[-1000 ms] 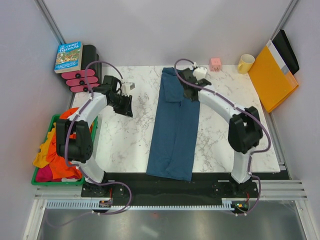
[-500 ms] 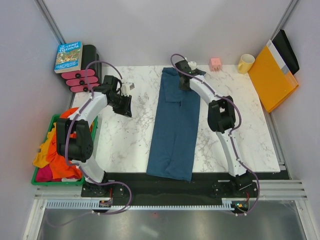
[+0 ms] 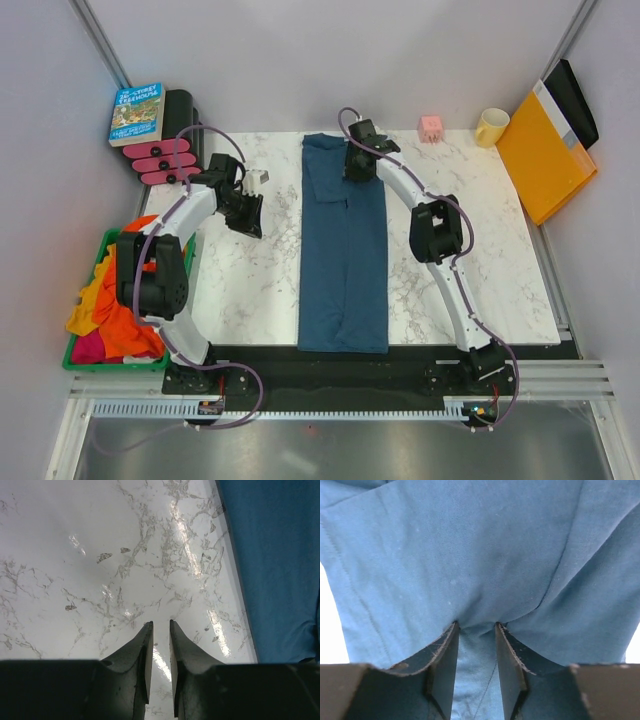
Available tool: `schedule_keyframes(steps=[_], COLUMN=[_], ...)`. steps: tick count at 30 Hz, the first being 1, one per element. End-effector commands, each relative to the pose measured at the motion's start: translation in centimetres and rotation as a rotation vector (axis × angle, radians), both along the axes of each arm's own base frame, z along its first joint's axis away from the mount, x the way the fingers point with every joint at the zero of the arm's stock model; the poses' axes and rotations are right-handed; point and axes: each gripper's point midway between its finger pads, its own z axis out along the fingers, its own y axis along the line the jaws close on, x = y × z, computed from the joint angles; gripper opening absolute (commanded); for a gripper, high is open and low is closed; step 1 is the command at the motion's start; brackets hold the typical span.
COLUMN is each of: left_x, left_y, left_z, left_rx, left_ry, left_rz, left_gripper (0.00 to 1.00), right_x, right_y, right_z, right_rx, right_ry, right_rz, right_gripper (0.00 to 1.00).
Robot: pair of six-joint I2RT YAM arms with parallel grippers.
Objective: Fold and stack the t-shirts
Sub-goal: Rotate the tshirt 90 degrees, then grab the bottom of the folded rectangular tshirt with both arms
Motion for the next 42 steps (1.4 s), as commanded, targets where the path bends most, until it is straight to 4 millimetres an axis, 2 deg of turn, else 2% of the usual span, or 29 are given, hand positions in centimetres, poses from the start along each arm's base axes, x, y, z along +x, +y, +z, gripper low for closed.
schedule_keyframes(steps=[1,3,4,5,6,7,8,9,10,11,12,13,14,15,16,17,18,19,20,21,22,24,25,26,30,33,37,38,42], left_x=[-0.1,0.0,0.1,0.3,0.4,0.3,0.3,0.2,0.0,-0.2,-0.4,-0.6,-0.9,-1.0,-1.2,-1.6,-1.8,-2.0,-2.6,-3.0,-3.6,-4.4,-4.9,-5.2,-6.4,-6.4,-4.8,-4.3,-2.6], left_y=[0.3,0.4,0.5,0.3,0.2,-0.2,-0.4,-0.7,-1.2,-1.5,-1.7,-2.0,-2.1,-2.2,-2.1,-2.0,-2.1,-2.1,-2.1,-2.3,-2.5,-3.3,-3.7,-4.3,-7.9,-10.6,-13.1,-13.4,-14.4], left_z=[-0.5,-0.5,0.0,0.5,1.1,2.5,3.2,3.8,5.0,5.3,5.5,5.7,5.2,4.9,4.6,3.9,3.5,3.1,2.2,1.8,1.1,0.7,0.6,0.7,2.2,3.1,3.1,2.0,0.4], left_rx=[0.014,0.023,0.02,0.004,-0.007,-0.035,-0.053,-0.071,-0.102,-0.118,-0.132,-0.144,-0.144,-0.144,-0.141,-0.135,-0.134,-0.13,-0.128,-0.131,-0.13,-0.124,-0.131,-0.139,-0.143,-0.149,-0.134,-0.125,-0.107], left_ry=[0.011,0.008,-0.004,-0.025,-0.046,-0.08,-0.102,-0.118,-0.143,-0.146,-0.149,-0.15,-0.137,-0.129,-0.12,-0.101,-0.088,-0.079,-0.053,-0.04,-0.017,-0.006,-0.002,-0.006,-0.082,-0.127,-0.13,-0.103,-0.069], left_rz=[0.01,0.012,0.018,0.018,0.019,0.015,0.01,0.002,-0.012,-0.02,-0.027,-0.036,-0.042,-0.048,-0.051,-0.05,-0.052,-0.052,-0.052,-0.058,-0.062,-0.091,-0.109,-0.132,-0.249,-0.314,-0.338,-0.335,-0.319], left_gripper=[0.26,0.26,0.26,0.26,0.27,0.28,0.31,0.31,0.32,0.32,0.32,0.32,0.32,0.32,0.31,0.31,0.3,0.3,0.3,0.29,0.29,0.28,0.28,0.28,0.28,0.29,0.29,0.29,0.29], right_x=[-3.1,-2.3,-2.6,-2.2,-1.6,-1.8,-2.0,-2.3,-3.3,-4.7,-5.9,-7.7,-10.1,-11.5,-13.7,-15.5,-16.8,-19.1,-20.9,-22.3,-24.3,-26.6,-28.1,-29.0,-30.6,-30.4,-29.5,-29.2,-27.4], right_y=[4.3,3.2,2.7,2.0,1.9,1.1,0.9,0.7,-0.2,0.0,0.1,-1.0,-0.2,-0.3,-0.9,-0.7,-0.7,-1.3,-0.9,-1.0,-1.9,-1.9,-2.9,-2.8,-4.2,-4.2,-4.0,-4.0,-3.0], right_z=[-5.4,-3.0,-3.7,-2.2,4.2,4.9,9.9,11.7,12.0,15.6,16.4,15.0,17.6,17.4,14.8,15.9,15.3,12.5,12.9,11.8,9.0,7.3,5.3,5.0,2.4,1.5,0.7,0.8,1.7], right_rx=[0.125,0.085,0.075,0.07,0.111,0.119,0.155,0.164,0.14,0.15,0.134,0.05,0.05,0.03,-0.014,0.006,0.004,-0.037,-0.037,-0.046,-0.082,-0.068,-0.098,-0.095,-0.114,-0.139,-0.175,-0.178,-0.173], right_ry=[0.152,0.091,0.076,0.024,-0.099,-0.144,-0.222,-0.245,-0.233,-0.283,-0.292,-0.266,-0.306,-0.304,-0.254,-0.268,-0.251,-0.194,-0.211,-0.19,-0.136,-0.102,-0.066,-0.065,-0.048,-0.036,-0.043,-0.049,-0.093], right_rz=[0.134,0.086,0.069,0.032,0.012,-0.035,-0.045,-0.054,-0.082,-0.074,-0.064,-0.087,-0.066,-0.061,-0.058,-0.065,-0.057,-0.046,-0.048,-0.051,-0.049,-0.068,-0.077,-0.077,-0.121,-0.123,-0.134,-0.14,-0.161], right_gripper=[0.44,0.43,0.43,0.43,0.45,0.48,0.49,0.51,0.51,0.51,0.52,0.51,0.52,0.52,0.51,0.51,0.5,0.5,0.49,0.48,0.47,0.43,0.42,0.41,0.37,0.37,0.36,0.36,0.36])
